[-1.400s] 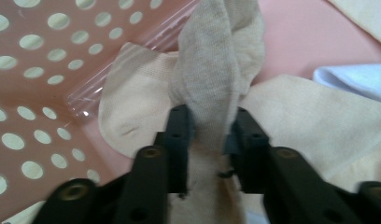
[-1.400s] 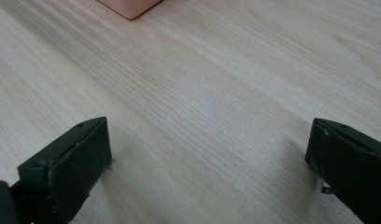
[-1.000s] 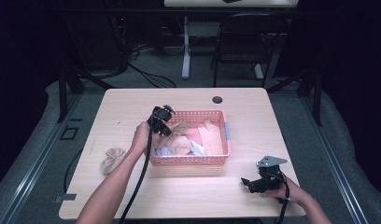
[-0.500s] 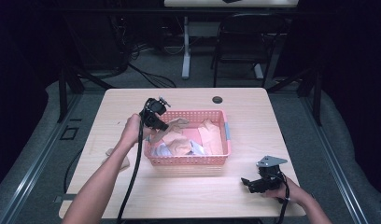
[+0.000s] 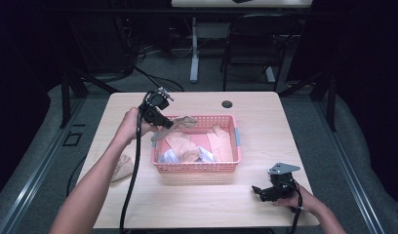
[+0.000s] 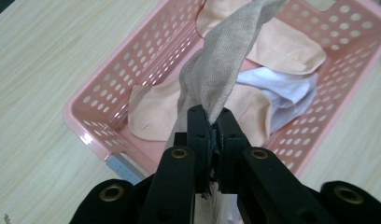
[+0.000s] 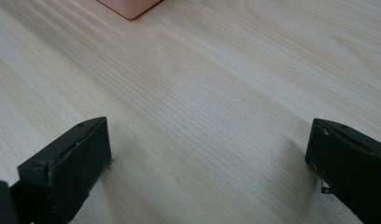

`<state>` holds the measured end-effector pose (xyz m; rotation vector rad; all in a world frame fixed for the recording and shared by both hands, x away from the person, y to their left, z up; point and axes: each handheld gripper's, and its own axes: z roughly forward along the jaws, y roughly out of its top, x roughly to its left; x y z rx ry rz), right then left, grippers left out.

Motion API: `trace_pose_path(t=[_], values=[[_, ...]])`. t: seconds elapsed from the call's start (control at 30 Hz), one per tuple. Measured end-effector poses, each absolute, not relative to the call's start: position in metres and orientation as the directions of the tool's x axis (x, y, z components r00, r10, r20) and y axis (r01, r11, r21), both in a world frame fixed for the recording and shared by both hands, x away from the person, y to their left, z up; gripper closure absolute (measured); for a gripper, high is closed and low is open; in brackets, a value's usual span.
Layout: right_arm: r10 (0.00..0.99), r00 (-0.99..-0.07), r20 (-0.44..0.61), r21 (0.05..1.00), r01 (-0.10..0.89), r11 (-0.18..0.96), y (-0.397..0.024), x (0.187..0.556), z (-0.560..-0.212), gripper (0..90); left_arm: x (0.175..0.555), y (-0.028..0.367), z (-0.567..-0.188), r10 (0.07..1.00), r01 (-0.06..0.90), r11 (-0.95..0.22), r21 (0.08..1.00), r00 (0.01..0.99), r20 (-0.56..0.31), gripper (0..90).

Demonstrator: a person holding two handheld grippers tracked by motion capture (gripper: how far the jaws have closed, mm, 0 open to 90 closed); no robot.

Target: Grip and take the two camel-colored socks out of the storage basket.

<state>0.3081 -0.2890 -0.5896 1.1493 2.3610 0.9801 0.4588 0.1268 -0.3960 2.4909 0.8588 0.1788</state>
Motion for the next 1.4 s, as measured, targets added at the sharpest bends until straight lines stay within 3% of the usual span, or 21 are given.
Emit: trace_pose_path(t=[0.7,1.07,1.4], values=[[0.791,-0.612,-0.003,0.706,0.559,0.435,-0.289,0.308,-0.59,0.0,0.434,0.173,-0.343,0.588,0.519,-0.71,0.475,0.809,-0.005,86.6],[0.791,-0.612,-0.003,0.706,0.558,0.435,-0.289,0.308,-0.59,0.0,0.416,0.204,-0.341,0.614,0.544,-0.705,0.456,0.789,0.007,86.5],[0.791,-0.612,-0.001,0.709,0.557,0.432,-0.289,0.308,-0.59,0.0,0.399,0.246,-0.365,0.651,0.61,-0.702,0.368,0.759,-0.016,86.4]])
